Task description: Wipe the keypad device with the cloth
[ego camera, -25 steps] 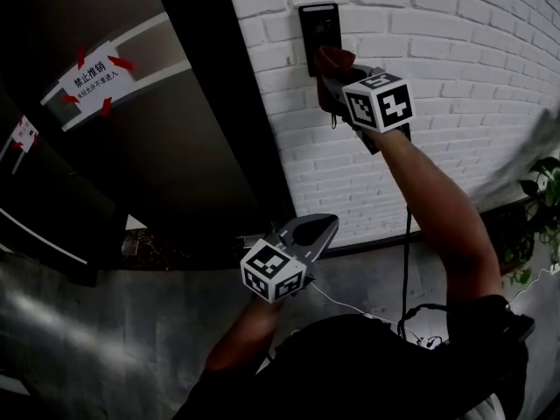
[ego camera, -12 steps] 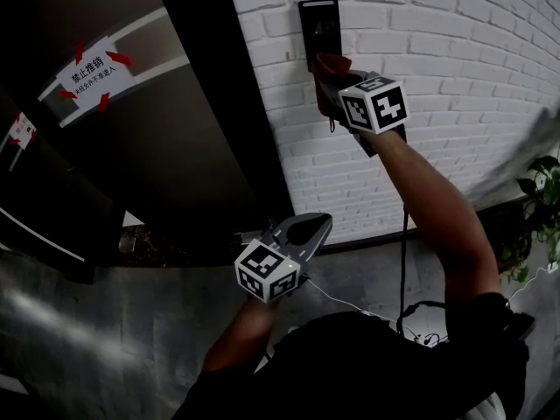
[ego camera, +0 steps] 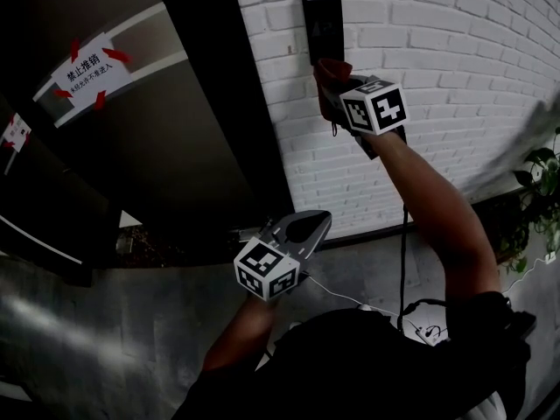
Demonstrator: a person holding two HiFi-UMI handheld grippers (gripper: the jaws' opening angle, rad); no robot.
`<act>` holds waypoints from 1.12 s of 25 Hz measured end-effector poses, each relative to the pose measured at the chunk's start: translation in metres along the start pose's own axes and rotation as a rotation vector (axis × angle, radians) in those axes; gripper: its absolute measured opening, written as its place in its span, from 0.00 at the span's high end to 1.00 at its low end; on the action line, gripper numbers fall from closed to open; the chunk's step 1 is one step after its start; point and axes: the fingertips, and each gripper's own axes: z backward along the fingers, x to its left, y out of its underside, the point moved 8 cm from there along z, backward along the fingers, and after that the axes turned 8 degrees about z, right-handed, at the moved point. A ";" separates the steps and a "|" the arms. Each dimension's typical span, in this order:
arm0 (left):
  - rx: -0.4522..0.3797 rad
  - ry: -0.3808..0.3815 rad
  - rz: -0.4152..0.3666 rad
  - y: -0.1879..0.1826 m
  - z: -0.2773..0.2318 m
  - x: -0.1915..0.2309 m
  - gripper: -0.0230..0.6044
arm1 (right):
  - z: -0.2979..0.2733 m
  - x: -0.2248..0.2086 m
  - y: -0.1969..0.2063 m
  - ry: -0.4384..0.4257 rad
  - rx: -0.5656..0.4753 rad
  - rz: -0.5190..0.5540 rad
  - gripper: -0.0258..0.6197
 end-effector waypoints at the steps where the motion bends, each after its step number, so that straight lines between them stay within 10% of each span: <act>1: 0.001 0.002 -0.001 0.000 0.003 0.001 0.94 | 0.002 0.002 0.000 0.002 -0.002 -0.002 0.89; 17: 0.058 0.061 -0.032 0.033 0.061 -0.003 0.94 | 0.174 0.179 0.161 -0.098 0.023 -0.275 0.89; 28: -0.011 -0.058 0.013 0.061 0.056 -0.069 0.94 | 0.278 0.186 0.200 -0.101 0.029 -0.265 0.89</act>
